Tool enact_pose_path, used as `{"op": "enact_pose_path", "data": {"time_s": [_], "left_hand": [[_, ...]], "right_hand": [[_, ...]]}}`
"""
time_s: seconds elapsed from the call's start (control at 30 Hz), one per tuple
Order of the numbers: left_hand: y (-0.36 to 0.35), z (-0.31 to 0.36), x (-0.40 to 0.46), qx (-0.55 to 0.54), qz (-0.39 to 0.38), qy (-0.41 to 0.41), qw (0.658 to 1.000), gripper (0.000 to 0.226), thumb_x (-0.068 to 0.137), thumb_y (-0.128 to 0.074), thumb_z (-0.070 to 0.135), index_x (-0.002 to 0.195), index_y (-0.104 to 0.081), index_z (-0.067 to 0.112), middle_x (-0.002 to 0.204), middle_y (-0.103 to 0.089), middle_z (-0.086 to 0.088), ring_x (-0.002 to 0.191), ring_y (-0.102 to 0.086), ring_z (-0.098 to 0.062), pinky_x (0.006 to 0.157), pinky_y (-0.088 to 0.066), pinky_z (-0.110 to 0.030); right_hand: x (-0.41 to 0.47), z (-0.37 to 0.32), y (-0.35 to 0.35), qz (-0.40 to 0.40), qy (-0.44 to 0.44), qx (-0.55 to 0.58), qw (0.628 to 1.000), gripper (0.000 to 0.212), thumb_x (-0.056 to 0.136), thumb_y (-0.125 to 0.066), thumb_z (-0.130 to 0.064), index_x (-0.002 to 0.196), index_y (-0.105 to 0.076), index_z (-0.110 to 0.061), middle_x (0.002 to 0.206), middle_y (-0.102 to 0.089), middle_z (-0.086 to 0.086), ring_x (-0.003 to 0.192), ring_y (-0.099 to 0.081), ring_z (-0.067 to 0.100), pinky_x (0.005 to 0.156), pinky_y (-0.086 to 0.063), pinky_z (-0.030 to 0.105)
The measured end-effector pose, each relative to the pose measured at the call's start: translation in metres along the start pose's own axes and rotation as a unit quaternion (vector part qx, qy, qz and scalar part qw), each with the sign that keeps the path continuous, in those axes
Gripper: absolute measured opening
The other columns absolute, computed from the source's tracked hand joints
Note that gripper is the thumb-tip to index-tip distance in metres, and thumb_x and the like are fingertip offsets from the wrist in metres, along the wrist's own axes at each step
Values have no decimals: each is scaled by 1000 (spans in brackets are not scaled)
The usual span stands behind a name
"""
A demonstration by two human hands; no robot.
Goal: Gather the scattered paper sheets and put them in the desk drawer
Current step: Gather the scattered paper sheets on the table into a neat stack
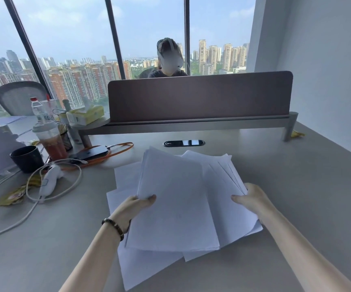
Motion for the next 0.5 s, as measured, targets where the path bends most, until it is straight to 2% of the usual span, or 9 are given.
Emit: {"op": "enact_pose_path", "data": {"time_s": [0.03, 0.13, 0.2, 0.27, 0.4, 0.5], "left_hand": [[-2, 0, 1, 3, -3, 1, 1000, 53, 64, -79, 38, 108, -72, 10, 107, -77, -10, 103, -72, -30, 101, -51, -48], [-7, 0, 2, 14, -12, -1, 1000, 69, 53, -82, 46, 110, -72, 9, 110, -77, -10, 107, -70, -30, 105, -49, -47], [-8, 0, 4, 19, -15, 0, 1000, 74, 49, -82, 48, 111, -72, 9, 111, -76, -11, 109, -70, -30, 106, -48, -48], [-8, -1, 4, 22, -12, 1, 1000, 74, 49, -82, 48, 110, -72, 10, 111, -76, -10, 108, -70, -30, 105, -48, -48], [-5, -2, 1, 5, -3, 4, 1000, 66, 56, -83, 42, 112, -72, 9, 106, -77, -10, 104, -72, -31, 101, -52, -47], [-5, -3, -2, -1, 13, 6, 1000, 56, 62, -81, 35, 111, -72, 7, 104, -78, -9, 99, -73, -28, 92, -56, -39]], "right_hand": [[-1, -1, -3, -16, -1, 16, 1000, 21, 85, -74, -20, 105, -68, -15, 105, -73, 7, 94, -69, 27, 84, -57, 38], [-9, -7, -13, -74, 2, 58, 996, 23, 87, -75, -18, 110, -68, -15, 103, -74, 4, 91, -71, 22, 72, -54, 32], [-13, -10, -17, -101, 13, 63, 993, 27, 87, -75, -15, 112, -67, -17, 106, -74, 2, 94, -70, 21, 73, -53, 31], [-16, -15, -15, -106, 32, 61, 992, 28, 87, -74, -12, 114, -66, -18, 107, -74, 0, 96, -70, 19, 76, -53, 32], [-18, -26, -1, -90, 63, 72, 991, 28, 88, -75, -9, 114, -69, -15, 100, -75, -5, 90, -71, 12, 72, -54, 26], [-17, -35, 10, -73, 78, 33, 994, 23, 84, -79, -18, 106, -74, -17, 99, -78, -3, 91, -75, 18, 86, -59, 38]]}}
Point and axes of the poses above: each hand's wrist, its own x-axis towards the middle knuckle, its own y-axis out of the back of the hand, z = x × y, the point moved 8 cm from there along x, towards the middle knuckle
